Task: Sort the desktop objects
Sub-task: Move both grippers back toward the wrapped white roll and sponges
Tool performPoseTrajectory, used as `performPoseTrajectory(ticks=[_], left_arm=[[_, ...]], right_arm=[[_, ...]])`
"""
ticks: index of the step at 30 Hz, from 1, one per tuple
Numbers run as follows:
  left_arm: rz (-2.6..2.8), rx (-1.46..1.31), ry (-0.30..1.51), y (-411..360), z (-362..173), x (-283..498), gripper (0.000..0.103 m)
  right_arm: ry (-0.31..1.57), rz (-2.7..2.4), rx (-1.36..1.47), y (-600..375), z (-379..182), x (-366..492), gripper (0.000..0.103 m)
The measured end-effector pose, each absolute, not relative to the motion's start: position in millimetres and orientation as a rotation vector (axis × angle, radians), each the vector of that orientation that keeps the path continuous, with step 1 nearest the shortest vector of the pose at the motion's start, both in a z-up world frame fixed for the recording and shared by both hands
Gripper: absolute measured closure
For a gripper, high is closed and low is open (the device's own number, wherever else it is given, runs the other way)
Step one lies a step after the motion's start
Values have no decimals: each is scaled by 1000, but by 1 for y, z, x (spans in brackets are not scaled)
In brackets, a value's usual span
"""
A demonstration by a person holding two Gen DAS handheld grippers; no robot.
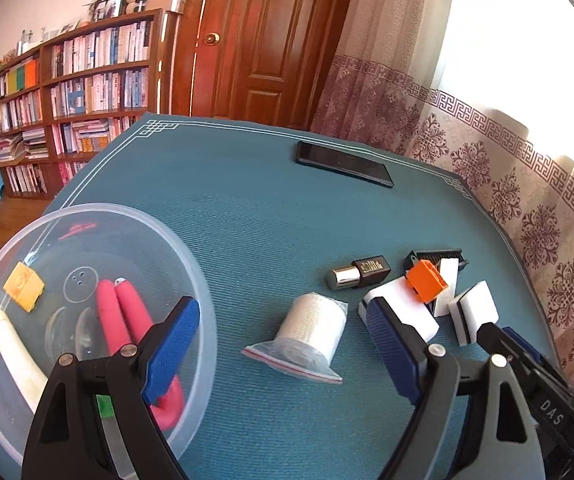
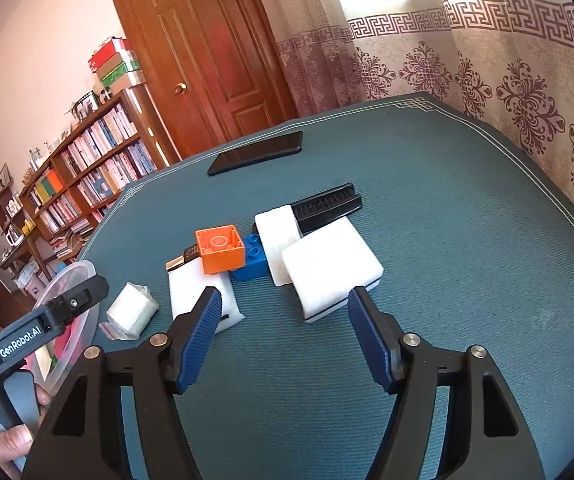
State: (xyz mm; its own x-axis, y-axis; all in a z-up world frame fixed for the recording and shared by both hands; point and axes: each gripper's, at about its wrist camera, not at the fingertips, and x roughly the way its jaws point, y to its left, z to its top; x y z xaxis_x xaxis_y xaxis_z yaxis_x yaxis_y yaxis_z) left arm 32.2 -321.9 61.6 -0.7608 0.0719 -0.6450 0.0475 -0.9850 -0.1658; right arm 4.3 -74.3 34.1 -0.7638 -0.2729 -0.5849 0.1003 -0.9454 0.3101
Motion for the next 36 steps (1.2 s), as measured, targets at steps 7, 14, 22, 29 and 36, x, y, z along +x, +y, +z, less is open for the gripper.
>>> performPoseTrajectory(ticks=[7, 14, 22, 29, 36], left_arm=[[2920, -1060, -70, -296, 52, 22, 15], [2892, -1078, -103, -298, 44, 12, 15], [2841, -1081, -138, -299, 35, 8, 15], [2801, -1071, -124, -295, 34, 9, 20], [2757, -1044, -159, -296, 35, 9, 22]], right_arm=[[-418, -2764, 965, -59, 34, 1, 34], [-432, -2767, 977, -54, 32, -1, 34], [-421, -2763, 1010, -56, 28, -3, 34], [-425, -2774, 1032, -55, 24, -4, 34], [-413, -2772, 1041, -57, 22, -5, 34]])
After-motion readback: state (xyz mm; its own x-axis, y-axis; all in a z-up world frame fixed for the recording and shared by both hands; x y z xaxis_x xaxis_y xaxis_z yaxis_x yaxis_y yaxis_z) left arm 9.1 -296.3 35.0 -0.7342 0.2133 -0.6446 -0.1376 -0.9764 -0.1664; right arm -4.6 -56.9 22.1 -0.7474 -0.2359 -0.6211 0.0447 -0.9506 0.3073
